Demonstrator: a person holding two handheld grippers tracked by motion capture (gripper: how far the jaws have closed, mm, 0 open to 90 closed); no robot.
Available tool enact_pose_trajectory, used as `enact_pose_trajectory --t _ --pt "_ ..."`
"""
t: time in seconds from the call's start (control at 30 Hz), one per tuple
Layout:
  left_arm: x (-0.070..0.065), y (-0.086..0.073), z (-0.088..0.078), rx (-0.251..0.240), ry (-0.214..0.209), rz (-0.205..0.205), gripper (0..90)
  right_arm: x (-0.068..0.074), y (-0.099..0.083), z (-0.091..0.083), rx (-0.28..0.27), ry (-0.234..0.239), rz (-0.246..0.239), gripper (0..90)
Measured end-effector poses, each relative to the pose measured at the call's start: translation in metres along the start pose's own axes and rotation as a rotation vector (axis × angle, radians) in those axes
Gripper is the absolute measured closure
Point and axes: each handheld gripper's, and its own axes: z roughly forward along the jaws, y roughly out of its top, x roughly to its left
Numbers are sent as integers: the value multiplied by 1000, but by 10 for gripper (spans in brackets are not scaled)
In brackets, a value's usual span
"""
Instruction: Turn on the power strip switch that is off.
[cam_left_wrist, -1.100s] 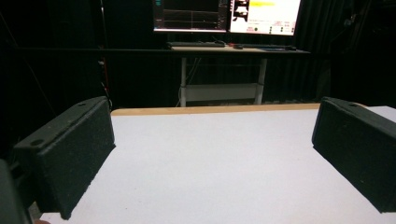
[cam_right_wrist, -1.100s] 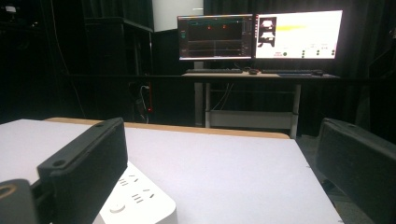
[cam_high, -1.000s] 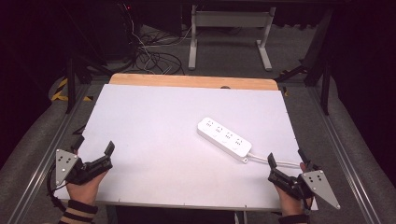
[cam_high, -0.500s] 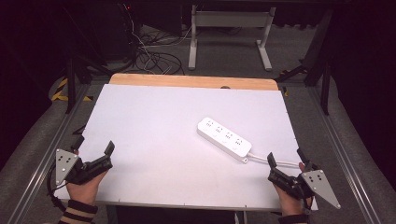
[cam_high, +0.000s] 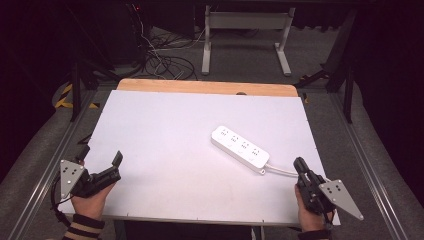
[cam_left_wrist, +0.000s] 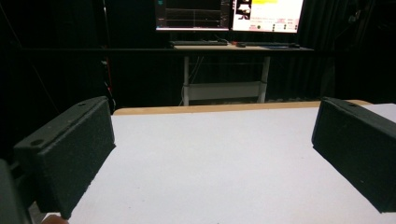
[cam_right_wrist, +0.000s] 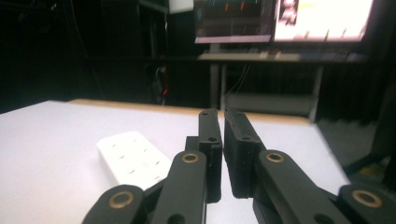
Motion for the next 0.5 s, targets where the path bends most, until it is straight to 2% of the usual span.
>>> enact_pose_trajectory --t 0.03,0.1,0.3,0.43,0.5 --pt "0 0 0 -1 2 1 0 0 1 1 26 8 10 900" --pt "0 0 0 3 3 5 0 0 5 1 44 23 0 900" --pt "0 -1 1 11 0 1 0 6 25 0 55 40 -74 900" --pt "-1 -2 2 12 5 11 0 11 41 2 85 47 -76 900" --pt "-1 -2 2 15 5 9 0 15 49 5 106 60 -96 900"
